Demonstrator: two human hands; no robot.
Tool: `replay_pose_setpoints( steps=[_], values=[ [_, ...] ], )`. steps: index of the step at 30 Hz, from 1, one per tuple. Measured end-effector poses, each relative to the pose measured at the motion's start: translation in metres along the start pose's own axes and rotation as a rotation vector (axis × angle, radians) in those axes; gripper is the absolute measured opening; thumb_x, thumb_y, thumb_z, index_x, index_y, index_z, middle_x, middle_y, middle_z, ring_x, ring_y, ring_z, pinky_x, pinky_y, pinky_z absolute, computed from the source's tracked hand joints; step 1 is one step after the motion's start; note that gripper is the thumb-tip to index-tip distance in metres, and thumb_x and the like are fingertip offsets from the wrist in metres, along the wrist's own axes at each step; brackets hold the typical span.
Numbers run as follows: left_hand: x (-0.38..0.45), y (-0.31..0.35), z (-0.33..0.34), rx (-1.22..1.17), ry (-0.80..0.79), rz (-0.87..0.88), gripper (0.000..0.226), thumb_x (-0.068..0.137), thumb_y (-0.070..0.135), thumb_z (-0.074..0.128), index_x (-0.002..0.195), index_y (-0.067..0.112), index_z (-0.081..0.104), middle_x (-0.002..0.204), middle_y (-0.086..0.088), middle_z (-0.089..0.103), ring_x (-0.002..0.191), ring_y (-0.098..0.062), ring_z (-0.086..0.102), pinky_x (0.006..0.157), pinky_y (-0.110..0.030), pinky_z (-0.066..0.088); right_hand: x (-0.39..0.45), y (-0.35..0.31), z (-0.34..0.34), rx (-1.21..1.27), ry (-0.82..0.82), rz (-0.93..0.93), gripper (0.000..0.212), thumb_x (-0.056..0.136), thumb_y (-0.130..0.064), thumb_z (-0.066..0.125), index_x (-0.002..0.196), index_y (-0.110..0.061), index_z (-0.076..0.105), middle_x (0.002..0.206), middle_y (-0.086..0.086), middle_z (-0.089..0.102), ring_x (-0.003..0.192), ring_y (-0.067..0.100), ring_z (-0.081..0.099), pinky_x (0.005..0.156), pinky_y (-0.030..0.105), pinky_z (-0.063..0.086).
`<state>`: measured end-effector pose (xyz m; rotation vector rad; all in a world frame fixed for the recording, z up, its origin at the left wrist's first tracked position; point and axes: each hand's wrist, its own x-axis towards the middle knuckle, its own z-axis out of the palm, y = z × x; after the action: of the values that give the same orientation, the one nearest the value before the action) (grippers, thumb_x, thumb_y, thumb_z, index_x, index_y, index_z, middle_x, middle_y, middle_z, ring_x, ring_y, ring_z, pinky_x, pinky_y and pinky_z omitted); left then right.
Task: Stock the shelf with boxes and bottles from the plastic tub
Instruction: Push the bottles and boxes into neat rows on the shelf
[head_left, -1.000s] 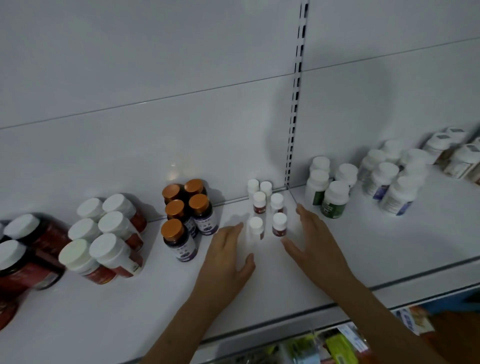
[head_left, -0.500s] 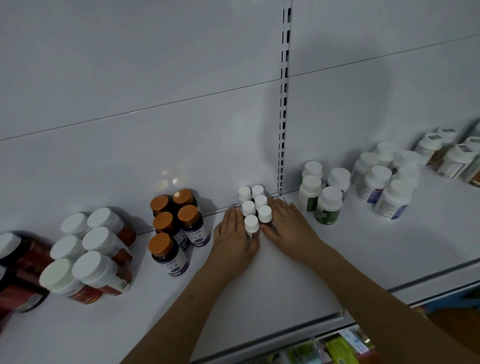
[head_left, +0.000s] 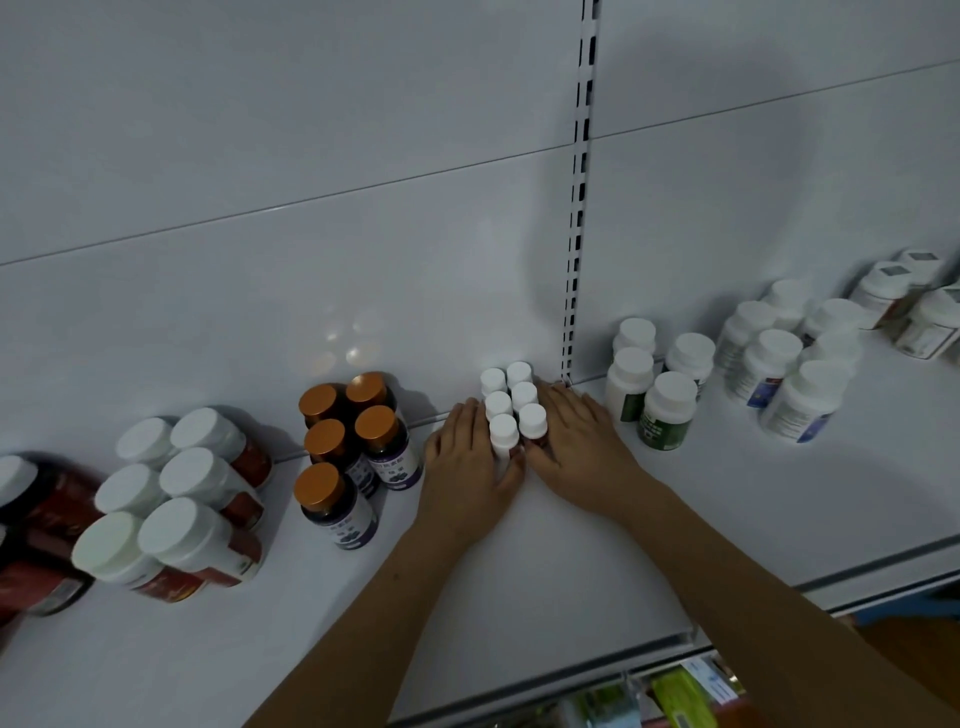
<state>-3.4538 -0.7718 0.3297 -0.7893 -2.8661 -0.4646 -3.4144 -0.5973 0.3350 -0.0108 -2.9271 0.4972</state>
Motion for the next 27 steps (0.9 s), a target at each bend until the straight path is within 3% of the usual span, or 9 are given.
replay_pose_setpoints(
  steps=[10, 16, 22, 27],
  values=[
    [-0.001, 0.0, 0.0, -0.007, 0.002, 0.029, 0.085, 0.089, 0.06, 0.017, 0.156, 0.008, 0.02, 0.161, -0.012, 0.025, 0.15, -0.026, 0.019, 0.119, -0.04, 0.014, -0.001, 0.001, 0.002, -0.062, -0.002, -0.039, 0.085, 0.086, -0.062, 0.016, 0.158, -0.017, 0.017, 0.162, 0.001, 0.025, 0.151, 0.025, 0.015, 0.12, 0.042, 0.012],
    [-0.001, 0.0, 0.0, -0.002, 0.003, 0.034, 0.083, 0.092, 0.06, 0.015, 0.155, 0.007, 0.022, 0.16, -0.013, 0.028, 0.149, -0.027, 0.022, 0.12, -0.043, 0.017, -0.001, 0.002, 0.002, -0.084, -0.018, -0.035, 0.088, 0.085, -0.067, 0.017, 0.158, -0.018, 0.013, 0.163, -0.001, 0.021, 0.152, 0.024, 0.012, 0.121, 0.04, 0.009],
    [-0.003, 0.003, -0.002, -0.015, 0.004, 0.001, 0.082, 0.093, 0.06, 0.027, 0.152, 0.004, 0.03, 0.156, -0.016, 0.036, 0.145, -0.031, 0.031, 0.116, -0.047, 0.024, -0.002, 0.0, 0.004, -0.088, -0.018, -0.021, 0.088, 0.086, -0.068, 0.021, 0.158, -0.017, 0.016, 0.163, -0.001, 0.022, 0.151, 0.024, 0.014, 0.12, 0.041, 0.011],
    [-0.006, 0.006, -0.007, -0.051, 0.014, -0.041, 0.088, 0.088, 0.064, 0.02, 0.155, 0.007, 0.025, 0.159, -0.012, 0.03, 0.149, -0.028, 0.022, 0.119, -0.041, 0.017, -0.005, -0.006, -0.005, -0.057, -0.023, -0.009, 0.092, 0.082, -0.069, 0.018, 0.158, -0.016, 0.016, 0.162, 0.0, 0.024, 0.151, 0.027, 0.014, 0.12, 0.042, 0.011]
  ],
)
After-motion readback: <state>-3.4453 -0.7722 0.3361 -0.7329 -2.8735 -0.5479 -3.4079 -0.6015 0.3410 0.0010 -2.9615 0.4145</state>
